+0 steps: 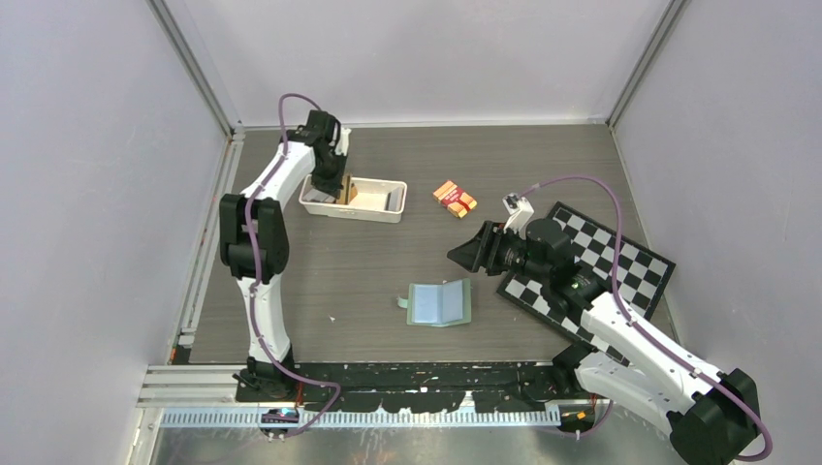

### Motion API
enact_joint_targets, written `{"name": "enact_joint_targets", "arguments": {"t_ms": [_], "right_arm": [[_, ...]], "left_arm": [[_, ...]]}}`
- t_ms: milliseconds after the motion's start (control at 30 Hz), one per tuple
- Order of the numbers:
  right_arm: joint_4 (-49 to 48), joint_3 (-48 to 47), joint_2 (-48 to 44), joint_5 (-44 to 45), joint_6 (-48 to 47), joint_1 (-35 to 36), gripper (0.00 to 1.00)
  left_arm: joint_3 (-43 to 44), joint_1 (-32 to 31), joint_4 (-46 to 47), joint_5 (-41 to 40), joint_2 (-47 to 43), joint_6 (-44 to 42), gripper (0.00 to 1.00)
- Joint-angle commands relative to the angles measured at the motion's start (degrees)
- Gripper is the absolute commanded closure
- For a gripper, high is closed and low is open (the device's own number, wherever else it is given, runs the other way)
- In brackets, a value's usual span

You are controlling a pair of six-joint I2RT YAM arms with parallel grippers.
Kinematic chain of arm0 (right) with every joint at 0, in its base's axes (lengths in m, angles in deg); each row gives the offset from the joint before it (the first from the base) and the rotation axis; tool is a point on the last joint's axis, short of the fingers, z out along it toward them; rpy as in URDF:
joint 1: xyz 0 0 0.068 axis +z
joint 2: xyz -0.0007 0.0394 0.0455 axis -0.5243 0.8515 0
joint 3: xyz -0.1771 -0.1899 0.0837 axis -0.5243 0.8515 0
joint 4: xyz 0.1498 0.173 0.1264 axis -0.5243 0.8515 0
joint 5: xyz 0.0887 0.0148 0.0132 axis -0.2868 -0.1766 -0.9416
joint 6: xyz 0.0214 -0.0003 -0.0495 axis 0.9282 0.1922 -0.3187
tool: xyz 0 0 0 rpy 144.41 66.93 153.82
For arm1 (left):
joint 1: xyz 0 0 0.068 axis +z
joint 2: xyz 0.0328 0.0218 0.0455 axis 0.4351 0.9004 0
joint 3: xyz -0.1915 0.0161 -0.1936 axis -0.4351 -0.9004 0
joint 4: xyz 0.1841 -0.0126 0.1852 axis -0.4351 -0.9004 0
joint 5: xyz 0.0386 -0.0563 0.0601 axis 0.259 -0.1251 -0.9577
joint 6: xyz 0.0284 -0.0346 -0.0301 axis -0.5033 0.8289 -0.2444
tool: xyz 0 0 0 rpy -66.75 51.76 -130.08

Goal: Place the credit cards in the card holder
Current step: Pick up the credit card from the storage box.

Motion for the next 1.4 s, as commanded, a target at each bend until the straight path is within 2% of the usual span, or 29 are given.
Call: {"name": "enact_joint_targets", "arguments": {"t_ms": [0, 300, 533, 733, 1100, 1367], "right_arm": [[-3.5, 0.0, -0.8, -0.4, 0.0, -0.2, 0.4], [-3.4, 0.2, -1.0, -0.3, 0.0, -0.2, 0.4], [-3.4, 0.4, -1.1, -0.2, 0.1, -0.2, 0.4], [-3.1, 0.4, -1.7, 0.0, 0.1, -0.2, 0.4], [-2.7, 0.1, -1.4, 0.4, -0.1, -0.1, 0.4], [-2.8, -0.1, -1.0, 0.3, -0.2, -0.2, 0.4]], "left_arm": [[-0.3, 0.7, 0.5, -1.8, -0.6, 0.7, 0.89], [-0.8, 0.7, 0.4, -2.7, -0.7, 1.1, 0.86], [-1.3, 0.7, 0.8, -1.4, -0.8, 1.3, 1.0], [-2.2, 0.7, 0.9, -1.1, -2.6, 1.5, 1.0], [-7.3, 0.7, 4.4, -0.6, -11.8, 1.2, 1.0], [-6.2, 0.8, 7.0, 2.7, -11.6, 1.5, 1.0]]}}
